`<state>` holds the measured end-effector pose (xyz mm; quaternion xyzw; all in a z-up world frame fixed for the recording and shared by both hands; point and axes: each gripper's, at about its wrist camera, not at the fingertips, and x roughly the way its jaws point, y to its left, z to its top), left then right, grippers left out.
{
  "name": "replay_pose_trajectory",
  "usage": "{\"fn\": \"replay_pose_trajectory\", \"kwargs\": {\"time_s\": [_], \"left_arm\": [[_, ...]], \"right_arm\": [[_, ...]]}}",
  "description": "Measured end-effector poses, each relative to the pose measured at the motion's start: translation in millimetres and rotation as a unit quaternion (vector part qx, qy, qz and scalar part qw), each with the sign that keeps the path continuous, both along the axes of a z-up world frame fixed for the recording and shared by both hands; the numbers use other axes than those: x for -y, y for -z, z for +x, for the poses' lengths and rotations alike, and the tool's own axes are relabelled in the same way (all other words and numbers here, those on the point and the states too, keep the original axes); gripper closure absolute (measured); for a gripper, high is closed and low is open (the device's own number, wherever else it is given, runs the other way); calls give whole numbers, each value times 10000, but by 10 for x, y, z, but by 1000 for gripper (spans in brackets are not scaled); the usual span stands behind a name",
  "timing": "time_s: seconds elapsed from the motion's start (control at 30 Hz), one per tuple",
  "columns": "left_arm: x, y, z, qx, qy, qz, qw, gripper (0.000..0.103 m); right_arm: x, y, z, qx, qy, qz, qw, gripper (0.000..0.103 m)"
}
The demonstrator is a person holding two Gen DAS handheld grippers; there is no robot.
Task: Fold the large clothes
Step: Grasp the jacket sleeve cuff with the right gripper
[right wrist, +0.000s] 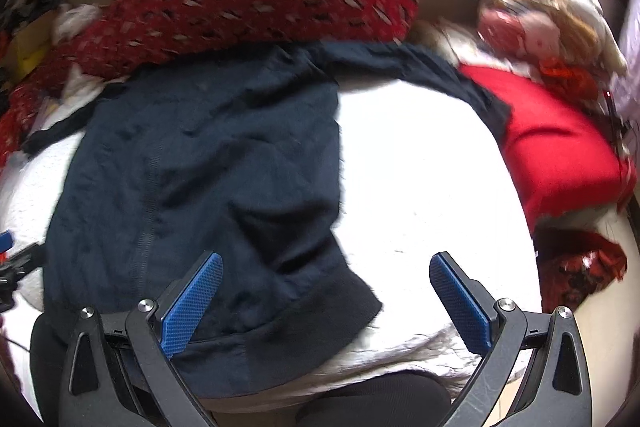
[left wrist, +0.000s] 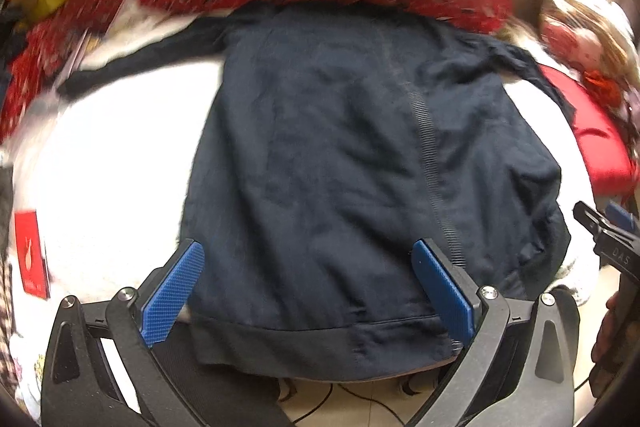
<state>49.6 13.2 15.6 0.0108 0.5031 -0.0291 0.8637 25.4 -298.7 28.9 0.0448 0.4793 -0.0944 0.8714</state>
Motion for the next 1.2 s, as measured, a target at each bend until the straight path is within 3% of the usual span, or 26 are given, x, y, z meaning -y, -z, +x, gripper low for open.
{"fn": "replay_pose_trajectory", "kwargs": {"time_s": [0.17,0.3,0.33,0.37,0.4,0.43,0.5,0.57,0.67,0.73,0.87,0.93,0.97,1.07,1.13,1.17,1.2], "left_arm": [[-637,357,201,-752,-845,-69,9936,0],[-897,677,248,-1321,-1118,-347,9843,0],[-902,737,248,-1439,-1100,-433,9825,3],[-900,792,239,-1543,-1057,-589,9806,24],[-887,839,233,-1672,-933,-822,9781,60],[-874,844,231,-1752,-841,-925,9766,66],[-884,717,200,-1729,-779,-1018,9766,93],[-934,422,99,-1522,-649,-1347,9770,94],[-988,156,-1,-1102,-602,-1128,9857,94],[-1000,218,37,-1318,-664,-1341,9799,93],[-895,554,115,-1992,-942,-1275,9671,91],[-825,462,70,-1920,-855,-1251,9696,90],[-811,349,49,-1811,-777,-1269,9721,88],[-701,-70,28,-1365,-524,-1427,9789,88],[-494,-337,129,-1037,-277,-1411,9842,85],[-391,-394,182,-893,-143,-1384,9862,77],[-283,-392,246,-776,-36,-1271,9888,62]], "right_arm": [[319,351,115,-519,302,380,9975,0],[350,624,238,-738,72,1409,9872,4],[330,662,248,-736,-26,1617,9841,18],[290,670,243,-671,-158,1720,9827,28],[246,617,220,-535,-313,1641,9845,51],[211,569,201,-464,-543,1700,9829,97],[211,342,89,-266,-798,1878,9786,95],[318,11,-110,132,-873,2310,9690,96],[525,-335,-440,548,-738,2488,9642,97],[609,-245,-536,403,-569,2537,9648,97],[569,446,-470,-788,-122,2453,9662,97],[557,685,-462,-1282,99,2488,9600,97],[575,671,-475,-1283,153,2520,9591,95],[627,320,-466,-710,202,2333,9696,88],[581,0,-393,-87,-10,2105,9775,76],[526,-131,-336,226,-151,2032,9788,70],[489,-199,-267,376,-227,2003,9788,58]]}}
